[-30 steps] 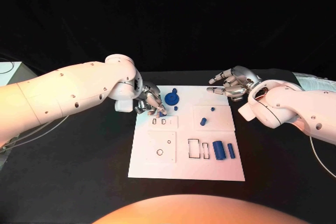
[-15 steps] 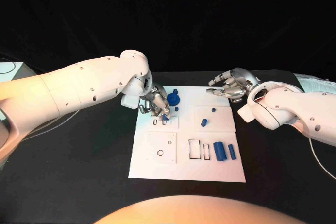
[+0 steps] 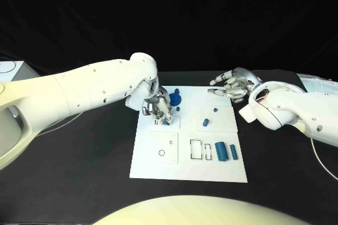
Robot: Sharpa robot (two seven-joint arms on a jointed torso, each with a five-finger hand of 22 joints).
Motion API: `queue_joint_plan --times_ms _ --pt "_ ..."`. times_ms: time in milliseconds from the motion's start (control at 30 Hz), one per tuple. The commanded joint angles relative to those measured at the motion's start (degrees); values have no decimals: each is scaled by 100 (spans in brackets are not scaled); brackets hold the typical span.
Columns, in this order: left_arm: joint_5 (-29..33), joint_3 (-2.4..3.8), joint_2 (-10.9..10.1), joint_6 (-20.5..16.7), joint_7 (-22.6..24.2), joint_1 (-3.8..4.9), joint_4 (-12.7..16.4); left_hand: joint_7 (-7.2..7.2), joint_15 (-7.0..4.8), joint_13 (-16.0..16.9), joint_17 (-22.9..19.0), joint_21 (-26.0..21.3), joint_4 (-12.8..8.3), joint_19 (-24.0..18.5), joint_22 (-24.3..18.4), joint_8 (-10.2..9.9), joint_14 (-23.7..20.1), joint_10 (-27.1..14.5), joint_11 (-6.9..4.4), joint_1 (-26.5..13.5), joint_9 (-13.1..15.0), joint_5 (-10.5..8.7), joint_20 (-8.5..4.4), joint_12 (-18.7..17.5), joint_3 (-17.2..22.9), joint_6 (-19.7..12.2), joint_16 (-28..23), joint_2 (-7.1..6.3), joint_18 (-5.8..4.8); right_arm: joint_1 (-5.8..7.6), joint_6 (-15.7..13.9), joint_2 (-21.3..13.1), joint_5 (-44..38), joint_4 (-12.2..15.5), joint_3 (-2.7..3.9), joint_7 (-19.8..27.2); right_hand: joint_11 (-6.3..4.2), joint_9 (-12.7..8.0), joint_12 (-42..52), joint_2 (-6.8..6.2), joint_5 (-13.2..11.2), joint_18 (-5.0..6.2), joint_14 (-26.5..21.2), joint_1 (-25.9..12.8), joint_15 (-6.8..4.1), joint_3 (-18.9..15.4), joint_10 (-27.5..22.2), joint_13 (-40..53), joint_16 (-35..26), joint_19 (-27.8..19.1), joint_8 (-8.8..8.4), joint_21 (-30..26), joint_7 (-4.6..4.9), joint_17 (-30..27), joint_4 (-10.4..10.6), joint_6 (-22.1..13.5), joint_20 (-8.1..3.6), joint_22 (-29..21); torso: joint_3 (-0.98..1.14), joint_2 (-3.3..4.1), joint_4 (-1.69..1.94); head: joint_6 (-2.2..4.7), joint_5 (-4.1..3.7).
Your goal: Assemble the parts on the task board
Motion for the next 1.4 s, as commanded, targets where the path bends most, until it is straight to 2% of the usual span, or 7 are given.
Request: queue_joint_plan --times_ms 33,200,367,433,567,900,1400 --pt "-191 -10 50 157 -16 16 -46 -52 -16 64 1106 56 -1359 75 43 -13 448 73 -3 32 8 -8 -2 65 1291 56 55 88 19 -3 41 3 -3 1 1 13 -12 2 15 -1 17 96 413 -39 -18 -29 -3 641 -28 -18 31 -40 2 797 -6 2 -15 568 -1 6 1 -7 3" --pt "-247 -20 88 82 -16 15 -108 -77 -38 169 1206 113 -1440 139 124 -66 492 190 -27 23 20 140 -24 129 1282 150 115 56 3 -3 40 1 -3 5 0 13 -12 2 15 -1 17 96 413 -39 -18 -29 -3 641 -28 -18 31 -40 2 797 -6 2 -15 568 3 2 -2 -11 10" --pt "-294 -23 104 -57 -12 15 -137 -115 -70 252 1347 171 -1510 203 206 -134 548 325 -64 -48 51 535 -58 172 1271 287 193 -7 -14 -4 40 4 -3 4 0 13 -14 1 17 -1 32 96 414 -33 -20 -28 -1 642 -28 -16 35 -39 1 799 -12 -1 -17 569 4 2 2 -18 11" --pt "-305 -23 110 -103 -9 14 -148 -141 -93 324 1420 212 -1541 256 270 -154 575 412 -90 -103 75 775 -79 209 1266 361 233 -33 -28 -4 40 8 -3 3 0 15 -14 1 17 -1 32 96 414 -33 -20 -28 -1 642 -28 -16 35 -39 1 799 -12 -1 -17 569 4 1 -3 -20 16" --pt "-303 -26 123 -141 -9 13 -166 -160 -111 348 1473 236 -1568 286 306 -178 593 463 -108 -148 98 924 -97 216 1261 412 260 -48 -36 -4 41 11 -3 2 0 16 -14 1 17 -1 32 96 414 -33 -20 -28 -1 642 -28 -16 35 -39 1 799 -12 -1 -17 569 3 3 -5 -21 15" --pt "-293 -72 178 -118 -17 1 -219 -169 -118 370 1493 247 -1576 300 324 -187 600 489 -116 -163 108 986 -104 226 1254 437 271 -50 -41 -7 44 15 -3 -3 0 17 -14 1 19 -1 35 95 414 -33 -21 -28 0 643 -27 -14 36 -36 1 801 -13 -2 -17 571 3 3 -5 -41 21" --pt "-270 -102 213 -13 -29 -35 -296 -171 -119 376 1502 249 -1577 302 326 -190 603 497 -118 -167 111 1005 -106 228 1251 444 276 -49 -41 -14 49 19 -3 -7 0 19 -14 1 19 -1 35 95 414 -33 -21 -28 0 643 -27 -14 36 -36 1 801 -13 -2 -17 571 5 1 -3 -74 15"
